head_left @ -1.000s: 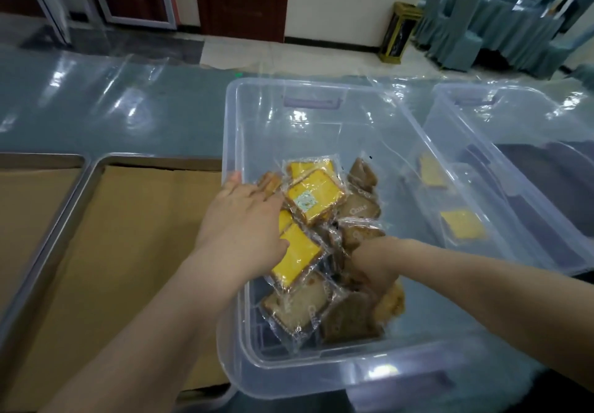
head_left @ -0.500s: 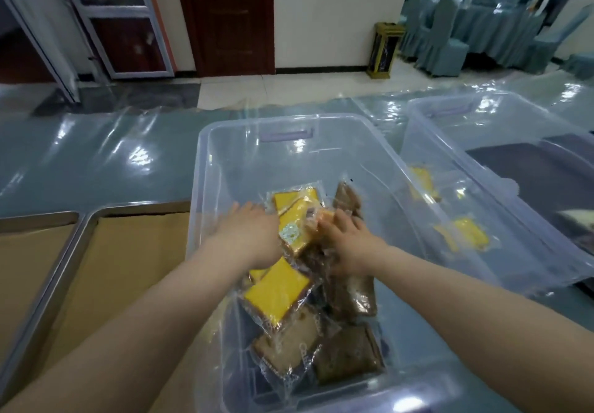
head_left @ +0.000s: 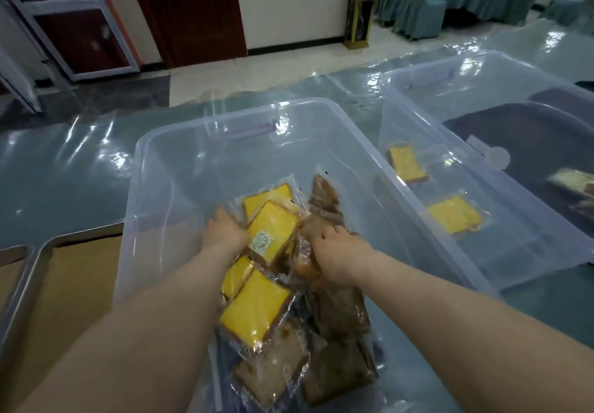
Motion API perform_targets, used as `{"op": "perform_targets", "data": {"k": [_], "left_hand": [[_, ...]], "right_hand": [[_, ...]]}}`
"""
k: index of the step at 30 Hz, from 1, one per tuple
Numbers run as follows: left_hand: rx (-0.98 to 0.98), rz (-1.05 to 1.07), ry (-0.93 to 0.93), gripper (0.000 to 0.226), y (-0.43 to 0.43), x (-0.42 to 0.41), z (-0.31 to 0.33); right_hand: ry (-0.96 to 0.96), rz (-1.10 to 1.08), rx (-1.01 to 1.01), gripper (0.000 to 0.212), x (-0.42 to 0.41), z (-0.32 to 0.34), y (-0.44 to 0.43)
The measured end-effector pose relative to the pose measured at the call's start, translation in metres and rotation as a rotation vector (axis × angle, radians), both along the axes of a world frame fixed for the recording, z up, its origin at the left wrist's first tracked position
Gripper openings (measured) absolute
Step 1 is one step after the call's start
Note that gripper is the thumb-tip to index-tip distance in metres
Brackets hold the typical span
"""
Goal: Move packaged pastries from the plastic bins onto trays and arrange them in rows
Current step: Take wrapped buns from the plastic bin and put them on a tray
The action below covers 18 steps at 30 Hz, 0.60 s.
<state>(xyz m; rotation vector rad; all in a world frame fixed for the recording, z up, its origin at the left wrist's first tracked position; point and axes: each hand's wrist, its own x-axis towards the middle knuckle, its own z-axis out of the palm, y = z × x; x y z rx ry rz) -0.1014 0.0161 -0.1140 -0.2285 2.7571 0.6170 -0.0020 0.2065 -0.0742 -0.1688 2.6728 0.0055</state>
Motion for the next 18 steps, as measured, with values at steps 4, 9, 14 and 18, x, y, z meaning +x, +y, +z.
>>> {"op": "perform_targets", "data": {"k": [4, 9, 14, 18], "left_hand": [[-0.163, -0.138, -0.038, 0.047, 0.001, 0.001, 0.0], [-0.302, -0.318, 0.029, 0.039, 0.009, 0.008, 0.01], [-0.269, -0.469, -0.156, 0.039, 0.02, -0.001, 0.043], [-0.038, -0.308, 0.043, 0.041, 0.015, -0.007, 0.081]], "right_hand": [[-0.029, 0.012, 0.04, 0.077, -0.003, -0.002, -0.001], [-0.013, 0.011, 0.037, 0.079, -0.003, -0.003, -0.001], [0.097, -0.091, -0.036, 0.07, -0.005, 0.001, -0.002], [0.282, -0.235, -0.231, 0.058, -0.014, 0.013, -0.004]]}}
